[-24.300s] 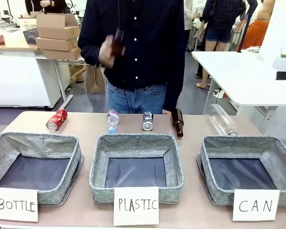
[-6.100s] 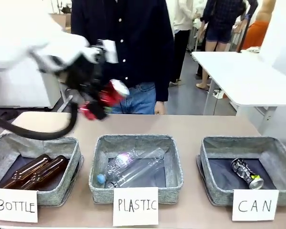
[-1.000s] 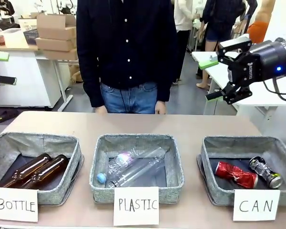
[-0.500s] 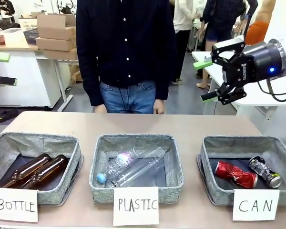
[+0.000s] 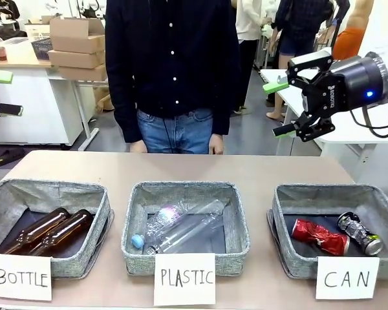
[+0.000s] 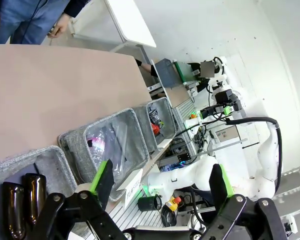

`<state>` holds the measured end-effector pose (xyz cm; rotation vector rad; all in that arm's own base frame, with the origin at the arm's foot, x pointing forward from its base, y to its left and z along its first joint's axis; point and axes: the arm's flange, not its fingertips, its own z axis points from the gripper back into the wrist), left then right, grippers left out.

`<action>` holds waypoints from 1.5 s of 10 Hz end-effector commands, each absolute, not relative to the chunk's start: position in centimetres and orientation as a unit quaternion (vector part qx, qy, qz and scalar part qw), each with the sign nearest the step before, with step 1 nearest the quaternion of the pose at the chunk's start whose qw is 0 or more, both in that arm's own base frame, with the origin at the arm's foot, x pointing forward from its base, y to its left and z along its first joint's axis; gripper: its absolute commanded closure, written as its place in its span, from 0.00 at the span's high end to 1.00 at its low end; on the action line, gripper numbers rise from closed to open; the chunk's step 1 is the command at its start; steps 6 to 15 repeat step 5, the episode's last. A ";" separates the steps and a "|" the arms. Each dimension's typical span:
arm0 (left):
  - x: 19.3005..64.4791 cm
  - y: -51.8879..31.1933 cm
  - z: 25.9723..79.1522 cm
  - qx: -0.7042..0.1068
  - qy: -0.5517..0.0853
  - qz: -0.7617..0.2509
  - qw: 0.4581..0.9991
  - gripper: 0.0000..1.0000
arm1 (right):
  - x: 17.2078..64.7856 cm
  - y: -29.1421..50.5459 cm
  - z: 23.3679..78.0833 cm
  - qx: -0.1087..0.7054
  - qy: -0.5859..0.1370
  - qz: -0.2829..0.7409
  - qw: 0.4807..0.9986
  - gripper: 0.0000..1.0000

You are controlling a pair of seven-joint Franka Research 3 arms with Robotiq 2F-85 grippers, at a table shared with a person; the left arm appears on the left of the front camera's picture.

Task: Sort the can waste into the basket.
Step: Pick up the can waste from the table and place it in the right Fabric basket.

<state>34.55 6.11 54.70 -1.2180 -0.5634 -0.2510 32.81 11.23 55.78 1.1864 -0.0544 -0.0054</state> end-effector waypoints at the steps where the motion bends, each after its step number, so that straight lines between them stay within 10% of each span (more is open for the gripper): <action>1: 34.3 5.9 54.8 -0.573 -0.262 -0.111 0.768 1.00 | 33.1 11.3 55.8 0.564 -0.036 -0.001 0.825 1.00; 15: 34.3 5.9 54.8 -0.573 -0.262 -0.111 0.768 1.00 | 33.1 11.3 55.8 0.564 -0.036 -0.001 0.825 1.00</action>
